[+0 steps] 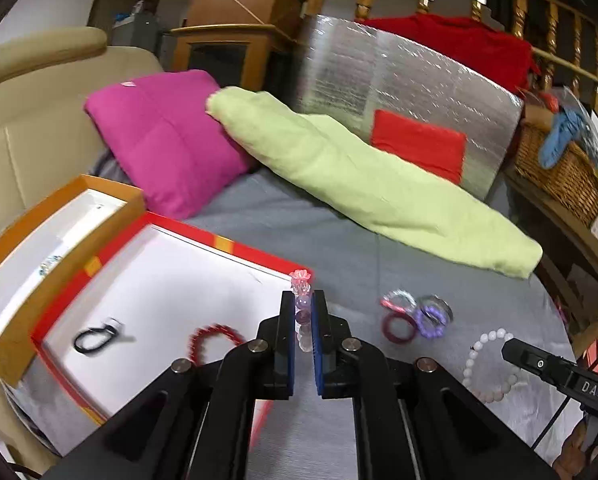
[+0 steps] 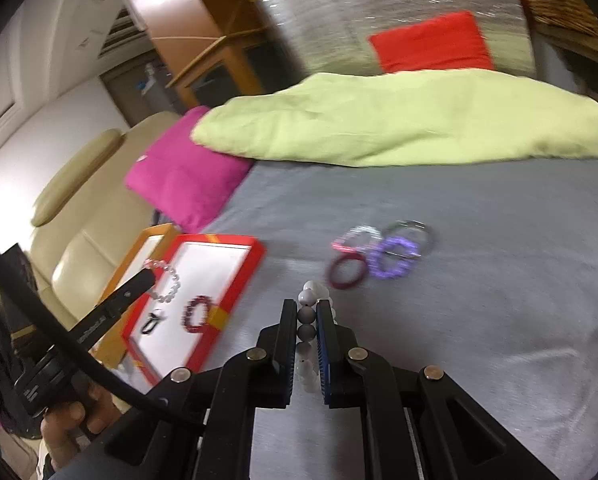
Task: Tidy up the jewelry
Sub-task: 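Carry the pink crystal and white bead bracelets with both grippers to the red box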
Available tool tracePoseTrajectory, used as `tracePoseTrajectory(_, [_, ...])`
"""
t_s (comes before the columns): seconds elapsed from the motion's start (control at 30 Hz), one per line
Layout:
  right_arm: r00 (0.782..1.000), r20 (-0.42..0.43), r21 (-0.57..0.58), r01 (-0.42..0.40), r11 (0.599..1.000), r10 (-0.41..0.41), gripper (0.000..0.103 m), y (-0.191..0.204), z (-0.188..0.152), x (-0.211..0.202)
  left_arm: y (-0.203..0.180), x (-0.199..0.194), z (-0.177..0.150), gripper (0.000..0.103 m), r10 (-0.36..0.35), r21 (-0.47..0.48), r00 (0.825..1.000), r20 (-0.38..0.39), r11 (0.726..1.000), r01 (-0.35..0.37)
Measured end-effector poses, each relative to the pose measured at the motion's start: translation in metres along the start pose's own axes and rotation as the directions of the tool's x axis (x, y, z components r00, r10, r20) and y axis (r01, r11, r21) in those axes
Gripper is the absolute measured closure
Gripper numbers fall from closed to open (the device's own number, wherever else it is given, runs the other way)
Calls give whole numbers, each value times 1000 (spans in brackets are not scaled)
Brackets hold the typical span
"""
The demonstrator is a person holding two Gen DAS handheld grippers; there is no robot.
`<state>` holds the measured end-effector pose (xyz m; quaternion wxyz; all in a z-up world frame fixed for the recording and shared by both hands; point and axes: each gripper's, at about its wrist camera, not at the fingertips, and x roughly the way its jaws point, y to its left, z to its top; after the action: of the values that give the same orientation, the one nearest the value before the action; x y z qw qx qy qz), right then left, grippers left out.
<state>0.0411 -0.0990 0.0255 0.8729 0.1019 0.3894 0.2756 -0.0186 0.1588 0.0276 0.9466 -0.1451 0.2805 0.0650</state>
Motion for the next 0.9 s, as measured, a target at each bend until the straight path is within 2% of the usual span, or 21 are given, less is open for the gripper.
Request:
tracePoseTrajectory(0.3, [994, -47, -81, -102, 991, 99, 93, 74, 8, 31, 64, -4, 15, 95, 29, -60, 1000, 7, 998, -28])
tracePoseTrajectory(0.53, [980, -104, -128, -183, 975, 170, 93, 126, 1, 61, 96, 1, 14, 95, 65, -59, 998, -13, 996, -65])
tracePoseTrajectory(0.67, [972, -136, -139, -213, 967, 194, 93, 147, -5, 79, 108, 9, 9, 95, 74, -53, 996, -40, 996, -76])
tracePoseTrajectory(0.9, [963, -184, -133, -223, 966, 196, 93, 160, -11, 109, 120, 23, -7, 95, 88, -46, 992, -94, 995, -93])
